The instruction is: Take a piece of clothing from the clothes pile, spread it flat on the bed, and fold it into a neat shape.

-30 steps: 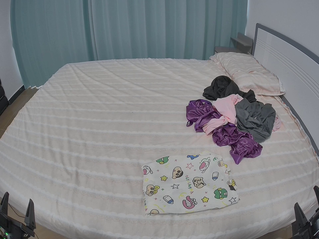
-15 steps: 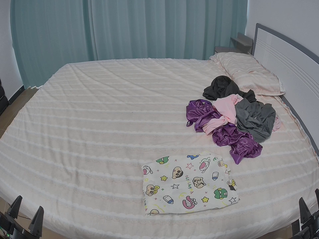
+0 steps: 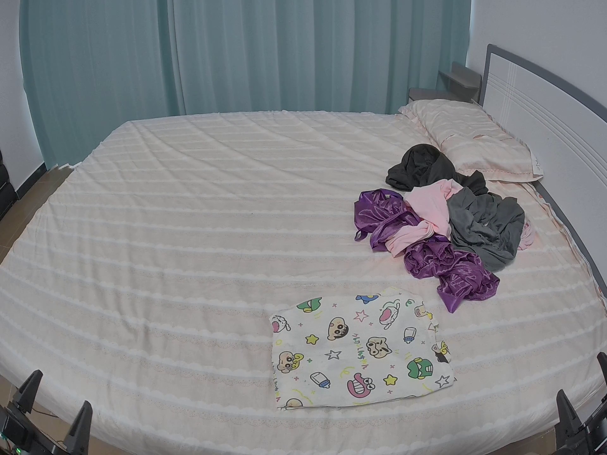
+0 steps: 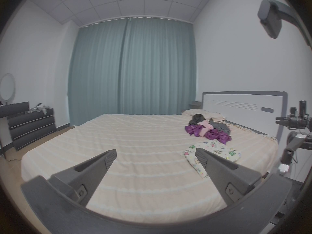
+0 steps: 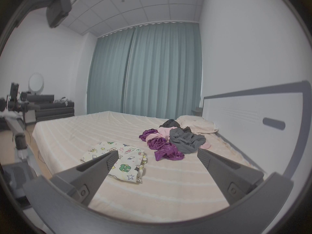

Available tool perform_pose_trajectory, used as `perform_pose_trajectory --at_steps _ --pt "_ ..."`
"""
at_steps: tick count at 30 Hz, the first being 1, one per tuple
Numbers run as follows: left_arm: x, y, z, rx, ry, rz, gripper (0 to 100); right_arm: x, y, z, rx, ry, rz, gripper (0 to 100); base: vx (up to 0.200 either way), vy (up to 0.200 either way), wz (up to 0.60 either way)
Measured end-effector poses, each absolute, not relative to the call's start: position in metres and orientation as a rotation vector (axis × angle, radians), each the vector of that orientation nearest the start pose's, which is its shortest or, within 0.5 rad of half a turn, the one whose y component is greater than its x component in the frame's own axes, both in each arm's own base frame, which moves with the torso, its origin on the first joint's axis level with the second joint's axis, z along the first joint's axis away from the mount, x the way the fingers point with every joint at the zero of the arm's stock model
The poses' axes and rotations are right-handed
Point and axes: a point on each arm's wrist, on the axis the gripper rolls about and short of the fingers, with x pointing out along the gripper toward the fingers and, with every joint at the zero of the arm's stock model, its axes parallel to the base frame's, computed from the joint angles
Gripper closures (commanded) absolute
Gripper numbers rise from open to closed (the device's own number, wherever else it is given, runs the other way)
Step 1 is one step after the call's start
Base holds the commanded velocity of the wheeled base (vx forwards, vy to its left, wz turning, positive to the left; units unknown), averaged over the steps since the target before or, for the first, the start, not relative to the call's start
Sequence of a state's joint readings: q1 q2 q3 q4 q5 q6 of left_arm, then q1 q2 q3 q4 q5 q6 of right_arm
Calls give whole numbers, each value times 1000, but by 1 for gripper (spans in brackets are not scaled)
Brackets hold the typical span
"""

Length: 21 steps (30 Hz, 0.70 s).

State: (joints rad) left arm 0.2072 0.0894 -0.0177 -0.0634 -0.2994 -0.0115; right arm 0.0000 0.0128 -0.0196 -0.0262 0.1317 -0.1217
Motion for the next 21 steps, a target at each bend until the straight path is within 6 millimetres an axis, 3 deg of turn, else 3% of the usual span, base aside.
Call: perform_pose_trajectory --at_steps 8,21 --pt "-16 -12 89 10 8 -173 0 -23 0 81 -38 -7 -8 0 0 0 0" --pt "-17 -3 83 27 66 208 0 -23 0 81 -2 -3 3 0 0 0 0"
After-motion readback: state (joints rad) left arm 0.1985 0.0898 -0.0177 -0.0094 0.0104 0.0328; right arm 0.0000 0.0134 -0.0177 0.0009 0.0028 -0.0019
